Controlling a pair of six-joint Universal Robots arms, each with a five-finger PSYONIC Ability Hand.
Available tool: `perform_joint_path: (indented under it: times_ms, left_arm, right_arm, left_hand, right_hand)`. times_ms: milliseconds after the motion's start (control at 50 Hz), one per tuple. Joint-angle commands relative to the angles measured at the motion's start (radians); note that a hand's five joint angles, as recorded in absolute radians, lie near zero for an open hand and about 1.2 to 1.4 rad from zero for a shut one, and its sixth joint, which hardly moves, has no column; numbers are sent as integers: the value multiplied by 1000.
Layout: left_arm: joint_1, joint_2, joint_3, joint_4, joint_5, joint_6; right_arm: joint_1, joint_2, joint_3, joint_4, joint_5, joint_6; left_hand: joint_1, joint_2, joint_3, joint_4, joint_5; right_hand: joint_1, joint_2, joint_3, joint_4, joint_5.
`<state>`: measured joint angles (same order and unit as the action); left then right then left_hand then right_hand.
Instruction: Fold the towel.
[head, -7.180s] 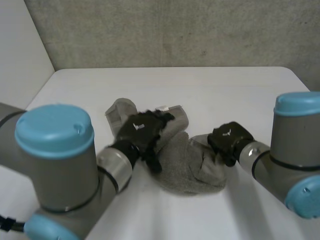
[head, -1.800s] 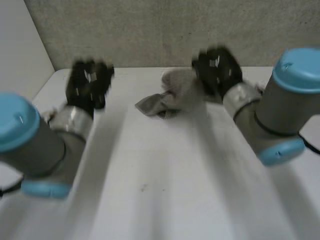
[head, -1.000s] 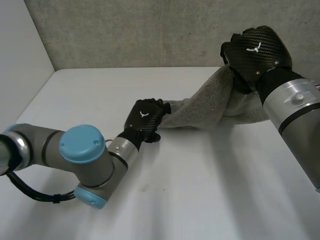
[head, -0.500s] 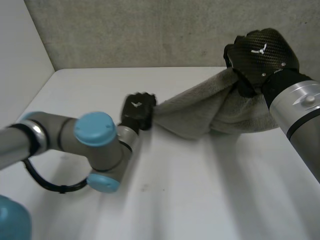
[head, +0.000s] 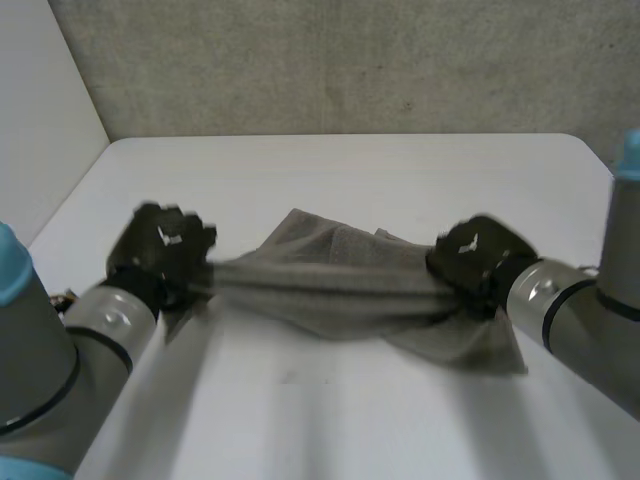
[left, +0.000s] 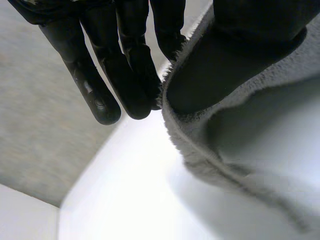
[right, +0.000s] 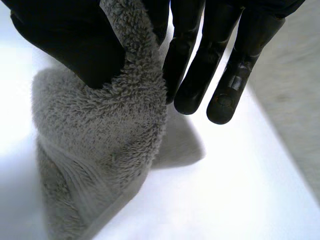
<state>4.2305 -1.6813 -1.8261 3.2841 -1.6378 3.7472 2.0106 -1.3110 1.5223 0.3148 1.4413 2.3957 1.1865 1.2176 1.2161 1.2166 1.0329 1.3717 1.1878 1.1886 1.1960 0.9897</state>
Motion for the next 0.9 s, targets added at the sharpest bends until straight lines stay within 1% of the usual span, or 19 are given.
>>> perform_joint_path:
  times_ms: [20,100,180,200,220,240,260,280,300,320,340,360,400,460,540,720,860,880,900]
  left_arm:
    - [-9,-217,109,0,0,23]
    - [-12,-325,261,5,1,25]
    - [6,-466,593,6,-2,19]
    - [12,-491,714,9,-2,13]
    - [12,-491,716,9,-2,13]
    - [20,-506,832,25,-4,8]
    - [20,-506,834,25,-4,8]
    - [23,-512,935,58,-5,3]
    - [23,-511,1017,109,-5,-7]
    - [23,-511,1018,109,-5,-7]
    - [23,-506,1069,162,-8,-27]
    - [22,-493,1088,205,-7,-53]
    - [23,-473,1088,235,-8,-82]
    - [22,-434,1043,224,-10,-128]
    - [25,-402,912,186,-10,-150]
    - [58,-310,393,180,-1,-142]
    - [57,-294,117,183,1,-142]
    - [55,-294,75,187,1,-142]
    - [54,-293,39,195,0,-142]
  right_arm:
    - [10,156,-74,41,-10,-109]
    - [4,271,-265,-31,10,-61]
    - [0,300,-399,-152,33,0]
    - [-1,300,-457,-243,44,34]
    - [-3,294,-497,-351,56,61]
    - [-3,294,-498,-352,56,62]
    - [-1,282,-522,-467,68,84]
    - [-3,257,-527,-590,79,101]
    - [-3,257,-527,-591,79,102]
    - [-3,224,-518,-697,91,106]
    - [-3,223,-517,-698,91,106]
    - [-1,196,-502,-786,99,108]
    - [2,173,-478,-838,102,105]
    - [5,150,-438,-803,93,102]
    - [5,142,-380,-630,71,100]
    - [-29,177,-179,-358,54,83]
    - [-44,234,-35,-359,36,89]
    - [-53,245,-13,-365,24,92]
    - [-53,245,-13,-365,24,92]
  left_hand:
    - [210,179,180,180,189]
    - [210,179,180,180,189]
    - [210,179,180,180,189]
    - [210,179,180,180,189]
    - [210,179,180,180,189]
    - [210,179,180,180,189]
    - [210,179,180,180,189]
    - [210,179,180,180,189]
    - [210,179,180,180,189]
    - [210,179,180,180,189]
    - [210,179,180,180,189]
    - [210,179,180,180,189]
    - [210,179,180,180,189]
    - [210,179,180,180,189]
    - [210,179,180,180,189]
    - [210,179,180,180,189]
    - [210,179,180,180,189]
    - [210,179,180,180,189]
    - [210,179,180,180,189]
  right_hand:
    - [25,208,208,200,232]
    - [25,208,208,200,232]
    - [25,208,208,200,232]
    - [25,208,208,200,232]
    - [25,208,208,200,232]
    - [25,208,208,200,232]
    - [25,208,208,200,232]
    - [25,208,208,200,232]
    - [25,208,208,200,232]
    - [25,208,208,200,232]
    - [25,208,208,200,232]
    - [25,208,208,200,232]
    - [25,208,208,200,232]
    - [25,208,208,200,232]
    - [25,208,208,200,232]
    - [25,208,208,200,232]
    - [25,208,208,200,232]
    - [-152,32,31,24,56]
    - [-153,30,30,22,54]
